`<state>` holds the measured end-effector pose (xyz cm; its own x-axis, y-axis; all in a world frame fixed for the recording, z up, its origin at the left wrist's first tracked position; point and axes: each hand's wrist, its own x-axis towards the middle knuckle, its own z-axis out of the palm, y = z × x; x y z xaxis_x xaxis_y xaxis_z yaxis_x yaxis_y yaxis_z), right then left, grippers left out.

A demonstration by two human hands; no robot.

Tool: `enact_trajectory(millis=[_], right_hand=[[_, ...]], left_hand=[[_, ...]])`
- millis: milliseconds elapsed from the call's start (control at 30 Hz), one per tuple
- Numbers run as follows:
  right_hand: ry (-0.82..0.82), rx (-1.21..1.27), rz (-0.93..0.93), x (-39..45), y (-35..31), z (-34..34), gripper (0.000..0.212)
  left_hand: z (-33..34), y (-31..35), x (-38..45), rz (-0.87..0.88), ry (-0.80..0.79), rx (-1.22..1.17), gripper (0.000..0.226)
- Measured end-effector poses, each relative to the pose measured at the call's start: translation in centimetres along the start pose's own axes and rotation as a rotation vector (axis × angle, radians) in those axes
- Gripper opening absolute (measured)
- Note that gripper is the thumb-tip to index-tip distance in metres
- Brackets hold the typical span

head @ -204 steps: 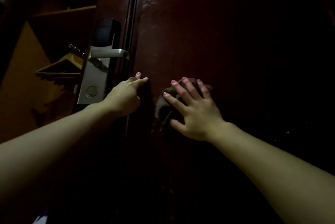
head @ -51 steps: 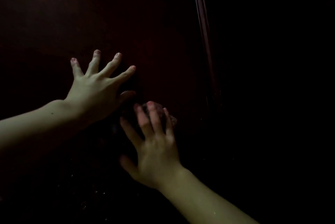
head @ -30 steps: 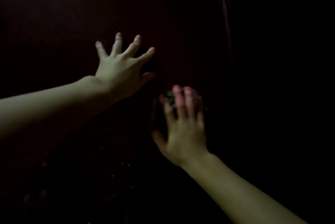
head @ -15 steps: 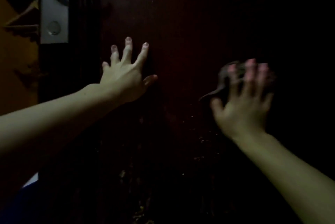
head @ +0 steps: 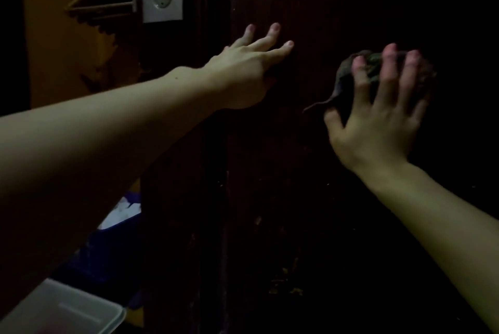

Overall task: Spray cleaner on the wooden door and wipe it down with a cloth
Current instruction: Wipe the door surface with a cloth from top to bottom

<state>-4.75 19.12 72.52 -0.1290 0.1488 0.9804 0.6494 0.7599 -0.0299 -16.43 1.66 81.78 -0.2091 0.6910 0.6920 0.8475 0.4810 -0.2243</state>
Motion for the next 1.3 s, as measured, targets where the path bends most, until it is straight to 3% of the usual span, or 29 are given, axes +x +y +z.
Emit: enact_trajectory(millis=[167, 267, 333, 400, 500, 633, 800, 867, 933, 1033, 1100, 1200, 1300], right_hand=[[-0.094, -0.132, -0.604, -6.7, -8.5, 2.7, 0.078], [-0.07, -0.066, -0.761, -7.3, -6.8, 3.0, 0.074], [-0.028, -0.058, -0.681, -6.4, -4.4, 2.5, 0.073], [-0.055, -0.05, -0.488, -5.3, -3.6, 1.8, 0.074], [-0.053, -0.042, -0.277, -5.1, -7.8, 1.7, 0.072], [-0.076, -0.114, -0.562, -9.0, -13.1, 3.6, 0.075], [-0.06, -0.03, -0.785, -13.6, -7.4, 4.4, 0.074], [0.004, -0.008, -0.691, -13.1, -4.4, 3.7, 0.075], [-0.007, -0.025, -0.476, -11.7, -3.3, 2.9, 0.077], [-0.045, -0.02, -0.181, -10.9, -6.7, 2.6, 0.079], [-0.078, -0.003, -0.264, -12.3, -9.9, 3.3, 0.082], [-0.111, -0.053, -0.587, -14.5, -10.1, 4.4, 0.08], [-0.027, -0.014, -0.584, -14.0, -4.8, 3.8, 0.074]], left_hand=[[0.7, -0.9, -1.0, 0.014, -0.021, 0.016, 0.077], [1.4, -1.0, -2.5, -0.013, -0.044, 0.041, 0.076], [1.8, -1.2, -3.2, -0.012, -0.051, 0.025, 0.074], [2.0, -1.4, -3.4, -0.008, -0.042, -0.011, 0.069], [1.9, -1.3, -3.4, 0.006, -0.033, -0.025, 0.06], [1.8, -1.1, -3.6, 0.002, -0.027, 0.033, 0.058], [2.4, -0.9, -4.0, -0.019, -0.004, 0.019, 0.057], [2.7, -0.8, -3.9, -0.016, 0.01, -0.02, 0.058], [3.1, -0.8, -3.9, -0.011, 0.026, -0.032, 0.058], [3.4, -0.4, -4.0, -0.023, 0.058, -0.011, 0.058], [3.6, -0.2, -4.2, -0.041, 0.074, 0.02, 0.059], [3.9, -0.3, -4.3, -0.052, 0.081, 0.04, 0.062], [4.2, -0.3, -4.3, -0.064, 0.114, 0.043, 0.066]])
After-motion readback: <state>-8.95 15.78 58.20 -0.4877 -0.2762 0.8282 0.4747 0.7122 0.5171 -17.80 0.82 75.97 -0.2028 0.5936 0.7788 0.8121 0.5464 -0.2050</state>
